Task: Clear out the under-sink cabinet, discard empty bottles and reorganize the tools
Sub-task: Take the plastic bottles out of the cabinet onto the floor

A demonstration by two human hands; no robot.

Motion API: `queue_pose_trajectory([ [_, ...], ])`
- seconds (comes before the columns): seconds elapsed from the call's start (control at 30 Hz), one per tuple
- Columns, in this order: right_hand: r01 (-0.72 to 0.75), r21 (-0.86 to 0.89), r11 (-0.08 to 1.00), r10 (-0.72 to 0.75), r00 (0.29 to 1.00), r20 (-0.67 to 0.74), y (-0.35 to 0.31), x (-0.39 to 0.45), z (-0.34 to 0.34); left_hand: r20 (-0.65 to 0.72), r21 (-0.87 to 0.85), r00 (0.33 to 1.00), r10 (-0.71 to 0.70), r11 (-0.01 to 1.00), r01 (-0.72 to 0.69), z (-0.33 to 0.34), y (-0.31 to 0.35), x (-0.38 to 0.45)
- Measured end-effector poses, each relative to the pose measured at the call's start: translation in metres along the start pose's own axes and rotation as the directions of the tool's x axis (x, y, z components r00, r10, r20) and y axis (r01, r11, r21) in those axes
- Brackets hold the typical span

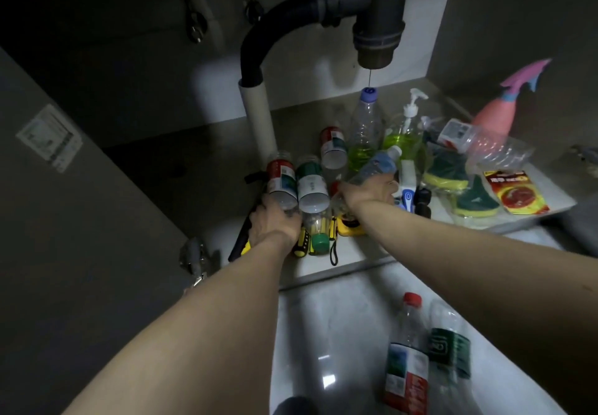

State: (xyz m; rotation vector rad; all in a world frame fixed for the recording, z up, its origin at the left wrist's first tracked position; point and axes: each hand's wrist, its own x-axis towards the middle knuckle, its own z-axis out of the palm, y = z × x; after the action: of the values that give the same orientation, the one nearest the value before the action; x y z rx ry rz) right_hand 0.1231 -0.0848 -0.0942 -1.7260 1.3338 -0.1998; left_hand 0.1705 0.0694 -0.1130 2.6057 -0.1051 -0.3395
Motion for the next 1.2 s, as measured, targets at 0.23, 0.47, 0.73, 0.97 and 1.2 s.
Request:
queue_pose_trajectory([
  [0.23,0.109,0.247,0.963,-0.109,0.994,-0.012,0.026,-0.028,-0.054,-0.100,-0.224,0.990,-0.097,0.972,0.073,-0.025,0.024,-0.010],
  [0.47,0.277,0.097,0.956,-0.288,0.949,0.128,0.074,-0.066,-0.163,-0.128,-0.218,0.992,-0.013,0.976,-0.015,-0.059,0.051,-0.076],
  [0.73,0.178,-0.072,0.981,-0.159,0.962,0.222,0.197,-0.103,-0.246,0.097,-0.248,0.954,0.284,0.935,-0.254,-0.005,0.052,-0.216],
  [0.97,-0.072,-0.075,0.995,0.080,0.991,0.105,0.316,-0.137,-0.251,0.233,-0.235,0.945,0.228,0.957,-0.172,0.074,-0.025,-0.282],
  [1.2,0.002,-0.107,0.994,0.010,0.993,0.115,0.347,-0.140,-0.226,0.146,-0.184,0.988,0.054,0.982,-0.026,0.109,-0.056,-0.280],
])
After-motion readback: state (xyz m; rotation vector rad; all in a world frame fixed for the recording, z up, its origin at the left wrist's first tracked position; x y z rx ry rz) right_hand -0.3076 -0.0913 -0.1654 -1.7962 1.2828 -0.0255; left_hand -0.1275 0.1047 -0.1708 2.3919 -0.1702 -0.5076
